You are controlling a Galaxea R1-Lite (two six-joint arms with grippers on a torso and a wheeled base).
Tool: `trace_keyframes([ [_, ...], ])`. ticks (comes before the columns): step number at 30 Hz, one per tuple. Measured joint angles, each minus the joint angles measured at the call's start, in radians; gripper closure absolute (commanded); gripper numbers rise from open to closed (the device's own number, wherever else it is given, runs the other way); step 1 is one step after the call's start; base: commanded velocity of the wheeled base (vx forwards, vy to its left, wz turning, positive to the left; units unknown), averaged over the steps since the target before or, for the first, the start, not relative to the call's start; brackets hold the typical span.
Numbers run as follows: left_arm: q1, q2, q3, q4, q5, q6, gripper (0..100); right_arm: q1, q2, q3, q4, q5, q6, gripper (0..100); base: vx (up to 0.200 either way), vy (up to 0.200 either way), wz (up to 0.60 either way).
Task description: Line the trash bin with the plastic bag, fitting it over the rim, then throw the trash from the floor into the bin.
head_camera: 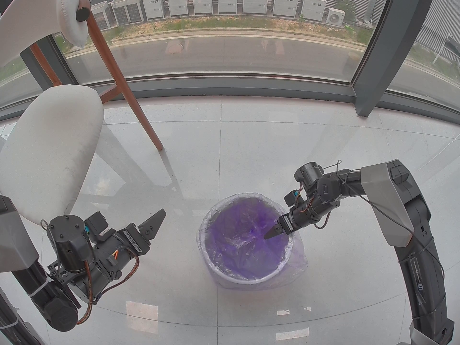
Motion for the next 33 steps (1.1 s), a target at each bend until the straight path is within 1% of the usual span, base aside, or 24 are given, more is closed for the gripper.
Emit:
trace_keyframes([
  [7,-0.005,0.001,-0.001,0.000,0.000,0.001,0,-0.006,-0.068,0.000,-0.016,-0.010,0.066,0,0.000,0.000,0.00],
  [12,-0.008,0.001,0.003,0.000,0.001,0.001,0,-0.003,-0.120,-0.002,0.001,0.000,0.081,0,0.000,0.000,0.00],
  [18,-0.009,0.000,0.005,0.000,0.002,0.002,0,0.044,-0.190,-0.002,0.053,0.027,0.087,0,0.000,0.000,0.00],
  [22,-0.013,0.000,0.007,0.000,0.004,0.002,0,0.076,-0.232,-0.002,0.092,0.030,0.087,0,0.000,0.000,0.00],
  [27,-0.025,-0.001,0.012,0.000,0.007,0.003,0,0.106,-0.296,-0.002,0.237,0.027,0.105,0,0.000,0.000,0.00],
  [31,-0.039,-0.004,0.024,0.000,0.009,0.003,0,0.114,-0.359,-0.002,0.410,0.002,0.114,0,0.000,0.000,0.00],
  [33,-0.045,-0.007,0.030,0.000,0.009,0.002,0,0.115,-0.398,-0.002,0.539,-0.011,0.119,0,0.000,0.000,0.00],
])
